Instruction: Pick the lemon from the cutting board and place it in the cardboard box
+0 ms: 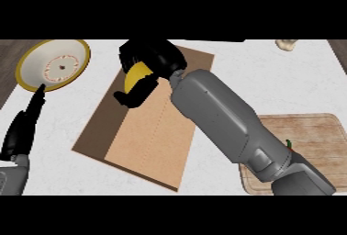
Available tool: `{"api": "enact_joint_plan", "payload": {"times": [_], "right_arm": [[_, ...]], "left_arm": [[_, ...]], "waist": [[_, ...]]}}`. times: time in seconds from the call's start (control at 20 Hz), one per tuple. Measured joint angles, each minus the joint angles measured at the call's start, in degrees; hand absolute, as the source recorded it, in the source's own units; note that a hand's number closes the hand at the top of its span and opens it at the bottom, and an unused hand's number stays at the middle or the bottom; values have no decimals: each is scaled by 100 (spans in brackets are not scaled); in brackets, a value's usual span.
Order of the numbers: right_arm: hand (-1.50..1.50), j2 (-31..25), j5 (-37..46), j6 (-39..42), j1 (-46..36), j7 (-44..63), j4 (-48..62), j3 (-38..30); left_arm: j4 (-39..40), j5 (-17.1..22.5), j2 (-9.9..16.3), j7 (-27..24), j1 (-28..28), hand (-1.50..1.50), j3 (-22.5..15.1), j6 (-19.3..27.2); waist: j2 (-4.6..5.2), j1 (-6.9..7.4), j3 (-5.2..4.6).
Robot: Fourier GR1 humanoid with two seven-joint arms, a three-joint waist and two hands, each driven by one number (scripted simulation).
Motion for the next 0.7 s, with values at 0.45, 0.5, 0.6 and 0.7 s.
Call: {"api": "enact_joint_plan", "payload": {"times": [0.45, 0.5, 0.6, 0.7], "right_arm": [[-150, 18, -1179, -522, -116, 379, 836, 825], [-150, 19, -1300, -557, -118, 369, 881, 906], [-150, 20, -1540, -698, -82, 266, 895, 1020], [-150, 21, -1754, -789, -136, 106, 927, 1056]], "left_arm": [[222, -126, -136, -56, -372, 0, -109, -20], [188, -134, -131, -4, -403, 0, -131, -51], [139, -187, -196, -18, -359, 0, -190, -11], [144, -209, -221, 70, -432, 0, -183, 20]], "waist": [[70, 247, -4], [74, 278, -3], [77, 311, -2], [76, 290, -1]]}}
